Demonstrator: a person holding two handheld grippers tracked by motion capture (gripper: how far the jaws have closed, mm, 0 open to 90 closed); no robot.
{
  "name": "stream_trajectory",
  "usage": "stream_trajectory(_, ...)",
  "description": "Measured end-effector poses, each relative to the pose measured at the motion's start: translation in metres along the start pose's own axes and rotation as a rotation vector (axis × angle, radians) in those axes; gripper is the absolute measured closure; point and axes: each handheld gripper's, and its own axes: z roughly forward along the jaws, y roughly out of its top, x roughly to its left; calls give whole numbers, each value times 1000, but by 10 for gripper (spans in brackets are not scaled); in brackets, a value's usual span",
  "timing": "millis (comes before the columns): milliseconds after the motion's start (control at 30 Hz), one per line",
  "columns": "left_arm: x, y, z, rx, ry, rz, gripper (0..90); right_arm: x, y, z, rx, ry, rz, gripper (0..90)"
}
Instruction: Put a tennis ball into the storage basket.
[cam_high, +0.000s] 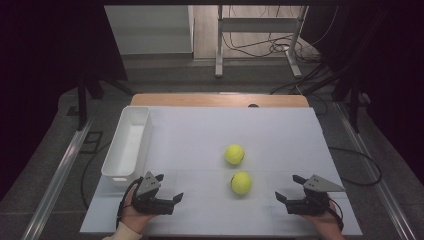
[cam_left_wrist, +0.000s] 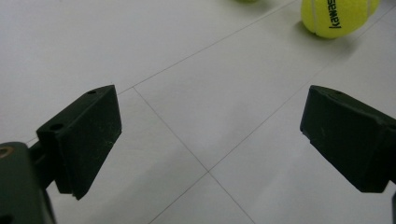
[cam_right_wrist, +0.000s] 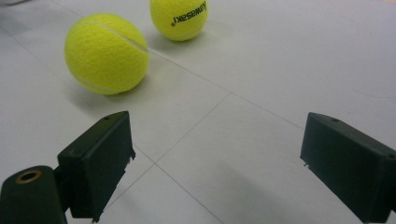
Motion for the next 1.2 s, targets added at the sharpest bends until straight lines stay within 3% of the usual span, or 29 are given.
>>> stream_trajectory(533,1,2,2,-5,-22,0,67,0,-3,0,24,-8,-5,116)
stream_trajectory(667,1,3,3,-2,-24,-1,68,3,-2,1,45,-16,-27,121)
stream_trajectory(867,0,3,3,4,-13,-17,68,5,-2,1,39,3,-38,123)
stream_trajectory(1200,-1,2,2,7,-16,-10,70,5,-1,2,38,15,-38,126)
